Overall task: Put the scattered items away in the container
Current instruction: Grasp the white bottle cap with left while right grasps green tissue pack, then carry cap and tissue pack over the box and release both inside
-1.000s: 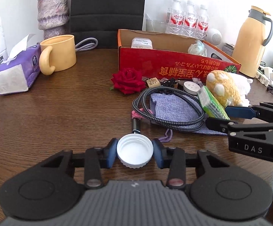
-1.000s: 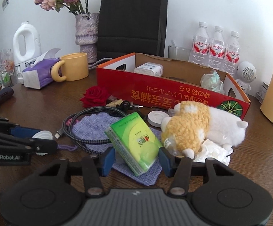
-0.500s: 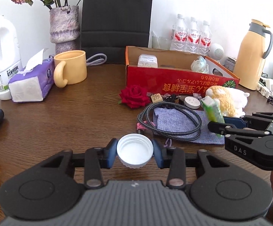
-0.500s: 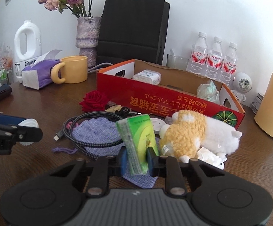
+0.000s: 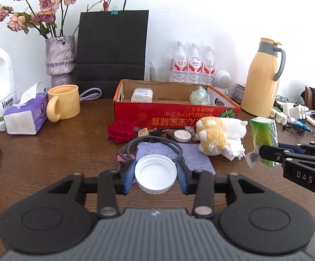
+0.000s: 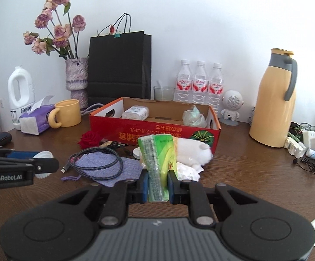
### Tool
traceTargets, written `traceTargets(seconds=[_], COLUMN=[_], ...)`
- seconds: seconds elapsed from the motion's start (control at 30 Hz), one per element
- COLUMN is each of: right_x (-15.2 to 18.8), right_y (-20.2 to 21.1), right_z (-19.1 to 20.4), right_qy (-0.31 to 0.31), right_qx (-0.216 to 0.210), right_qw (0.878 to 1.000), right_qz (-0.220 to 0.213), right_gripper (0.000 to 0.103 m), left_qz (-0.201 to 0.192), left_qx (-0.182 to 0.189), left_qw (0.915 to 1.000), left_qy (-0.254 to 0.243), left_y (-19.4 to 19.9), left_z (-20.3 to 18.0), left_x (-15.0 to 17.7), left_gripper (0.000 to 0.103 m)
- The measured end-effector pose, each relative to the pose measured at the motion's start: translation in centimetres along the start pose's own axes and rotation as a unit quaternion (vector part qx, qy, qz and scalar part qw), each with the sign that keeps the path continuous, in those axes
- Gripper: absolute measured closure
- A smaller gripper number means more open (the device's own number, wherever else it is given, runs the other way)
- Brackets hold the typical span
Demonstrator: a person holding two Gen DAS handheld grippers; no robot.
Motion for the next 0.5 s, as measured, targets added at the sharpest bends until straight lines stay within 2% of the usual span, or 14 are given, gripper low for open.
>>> traceTargets(seconds=[0.17,0.33,0.5], right_x=[1.0,1.5,1.3], right_y=[2.4,4.2,6.0], right_z=[0.1,1.3,2.5], right_qy=[-0.018,-0.017,-0.012], right_qx=[0.002,-0.003,-0.014], right_qw=[0.999,0.998,0.995], right_qz=[-0.027,-0.053,-0.094], right_gripper=[0.086,0.086,0.086], left_qz=[-0.022,-0.066,-0.107], left_qx=[0.002,0.01,-0.003], left_qw=[0.9998,0.9978,0.9942], left_qy=[-0.005,-0.004,-0.001], left_y=[2.5,5.0,6.6], left_z=[-0.5,-0.6,-0.1], left_x=[0.8,1.2,1.1], left_gripper=[0.062,0.062,0.062])
Point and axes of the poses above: each gripper's, at about its wrist camera, not at the fingertips, and y roughly against the way its jaws point, z to its left, x to its underside, the point moved 6 cm from there along -y, roughly the way its jaws point, and after that the axes turned 15 degrees about -x, right-handed, at the moved point
